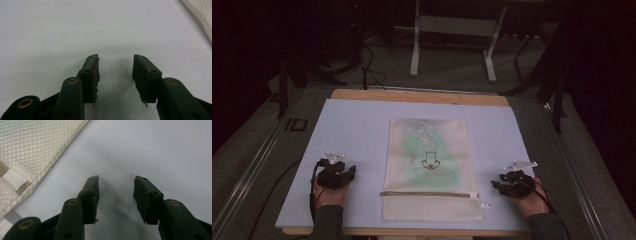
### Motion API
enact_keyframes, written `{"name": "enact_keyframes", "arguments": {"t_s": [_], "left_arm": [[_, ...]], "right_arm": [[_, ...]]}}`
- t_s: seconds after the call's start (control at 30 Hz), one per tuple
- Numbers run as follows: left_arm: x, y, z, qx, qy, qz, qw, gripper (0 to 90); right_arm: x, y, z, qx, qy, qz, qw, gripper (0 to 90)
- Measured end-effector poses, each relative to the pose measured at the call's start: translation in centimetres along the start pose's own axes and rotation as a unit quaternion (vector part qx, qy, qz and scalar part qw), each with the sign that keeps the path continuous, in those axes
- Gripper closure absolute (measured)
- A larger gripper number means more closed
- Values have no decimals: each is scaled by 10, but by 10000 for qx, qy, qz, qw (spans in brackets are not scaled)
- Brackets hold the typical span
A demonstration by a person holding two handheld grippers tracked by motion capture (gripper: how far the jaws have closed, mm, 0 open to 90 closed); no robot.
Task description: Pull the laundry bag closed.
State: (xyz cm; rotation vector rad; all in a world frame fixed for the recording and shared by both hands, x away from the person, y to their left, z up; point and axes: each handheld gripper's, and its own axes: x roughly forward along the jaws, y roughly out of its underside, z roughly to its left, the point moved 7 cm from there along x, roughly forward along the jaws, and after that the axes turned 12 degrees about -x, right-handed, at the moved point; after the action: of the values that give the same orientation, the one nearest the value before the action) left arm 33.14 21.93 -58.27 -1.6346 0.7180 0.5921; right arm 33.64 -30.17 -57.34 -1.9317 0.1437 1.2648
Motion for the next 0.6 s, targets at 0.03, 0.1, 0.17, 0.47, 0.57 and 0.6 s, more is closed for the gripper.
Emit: {"name": "enact_keyframes", "arguments": {"t_s": [0.03, 0.1, 0.17, 0.47, 0.57, 0.6], "left_arm": [[0, 0, 0, 36, 16, -21, 10000, 562], [-2, 0, -2, 125, 37, -73, 9999, 577], [-5, 0, -6, 212, 107, -144, 9996, 585], [-6, 0, -16, 396, 355, -184, 9984, 581], [-6, 1, -16, 436, 338, -139, 9984, 593], [-6, 1, -16, 432, 327, -126, 9985, 598]], "right_arm": [[0, -1, 1, -18, -28, 14, 10000, 553], [0, -1, 4, -116, -70, 48, 9999, 551], [0, -2, 6, -167, -80, 60, 9998, 551], [-3, -6, 12, -350, -204, 208, 9990, 548], [-5, -8, 17, -448, -249, 213, 9985, 549], [-5, -9, 19, -474, -257, 217, 9983, 551]]}}
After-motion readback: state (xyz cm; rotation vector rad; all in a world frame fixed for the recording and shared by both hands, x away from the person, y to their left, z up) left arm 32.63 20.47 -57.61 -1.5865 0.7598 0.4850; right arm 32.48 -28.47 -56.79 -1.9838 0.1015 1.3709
